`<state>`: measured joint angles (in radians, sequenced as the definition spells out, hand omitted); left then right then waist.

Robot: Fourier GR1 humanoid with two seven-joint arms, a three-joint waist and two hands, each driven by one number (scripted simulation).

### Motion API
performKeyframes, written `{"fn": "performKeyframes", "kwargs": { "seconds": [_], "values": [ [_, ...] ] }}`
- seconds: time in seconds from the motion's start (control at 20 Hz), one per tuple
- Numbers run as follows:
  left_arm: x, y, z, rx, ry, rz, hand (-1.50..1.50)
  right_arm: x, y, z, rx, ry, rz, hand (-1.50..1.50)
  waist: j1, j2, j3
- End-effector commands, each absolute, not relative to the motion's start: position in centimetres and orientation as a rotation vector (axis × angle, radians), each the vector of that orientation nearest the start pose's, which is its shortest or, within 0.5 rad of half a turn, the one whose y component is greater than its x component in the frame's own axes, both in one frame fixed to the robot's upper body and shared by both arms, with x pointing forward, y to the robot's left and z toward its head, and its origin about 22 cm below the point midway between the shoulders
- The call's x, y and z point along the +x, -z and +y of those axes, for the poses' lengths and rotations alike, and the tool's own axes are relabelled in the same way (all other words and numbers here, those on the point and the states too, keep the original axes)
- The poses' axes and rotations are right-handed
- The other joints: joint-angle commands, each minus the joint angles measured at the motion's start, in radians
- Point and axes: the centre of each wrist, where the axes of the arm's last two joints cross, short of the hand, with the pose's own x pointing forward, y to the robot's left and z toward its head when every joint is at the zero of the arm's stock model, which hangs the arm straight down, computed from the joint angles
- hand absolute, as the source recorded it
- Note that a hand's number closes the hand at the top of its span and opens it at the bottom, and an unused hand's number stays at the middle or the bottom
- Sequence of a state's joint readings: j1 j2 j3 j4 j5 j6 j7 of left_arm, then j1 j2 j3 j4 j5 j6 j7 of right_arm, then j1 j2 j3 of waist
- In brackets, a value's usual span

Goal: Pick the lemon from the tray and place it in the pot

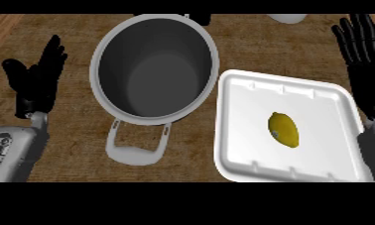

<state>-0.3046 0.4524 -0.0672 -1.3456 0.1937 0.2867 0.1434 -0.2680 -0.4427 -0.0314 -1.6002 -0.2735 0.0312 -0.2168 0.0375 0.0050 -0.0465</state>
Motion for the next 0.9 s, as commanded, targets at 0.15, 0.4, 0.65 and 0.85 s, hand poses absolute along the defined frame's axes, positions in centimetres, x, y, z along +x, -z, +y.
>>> {"fn": "performKeyframes", "kwargs": {
  "seconds": [0.15,0.4,0.65,0.85],
  "values": [
    [28.8,-2.7,33.5,0.532,0.118,-1.384,0.00,29.5,-9.2,-27.7,-0.033,-0.194,-1.790,1.50,-0.028,-0.004,0.045],
    [26.5,-0.4,35.2,0.551,0.068,-1.182,0.00,27.3,-7.2,-32.6,-0.747,-0.007,-1.770,-1.50,-0.084,-0.012,0.044],
    [26.5,-1.9,33.5,0.531,0.103,-1.152,0.00,23.1,-4.3,-23.2,-0.770,0.017,-1.817,-1.50,-0.049,-0.016,0.045],
    [26.7,-2.8,32.9,0.528,0.097,-1.156,0.00,20.0,-6.5,-22.6,-0.822,-0.131,-1.744,-1.50,-0.049,-0.011,0.045]
  ]
}}
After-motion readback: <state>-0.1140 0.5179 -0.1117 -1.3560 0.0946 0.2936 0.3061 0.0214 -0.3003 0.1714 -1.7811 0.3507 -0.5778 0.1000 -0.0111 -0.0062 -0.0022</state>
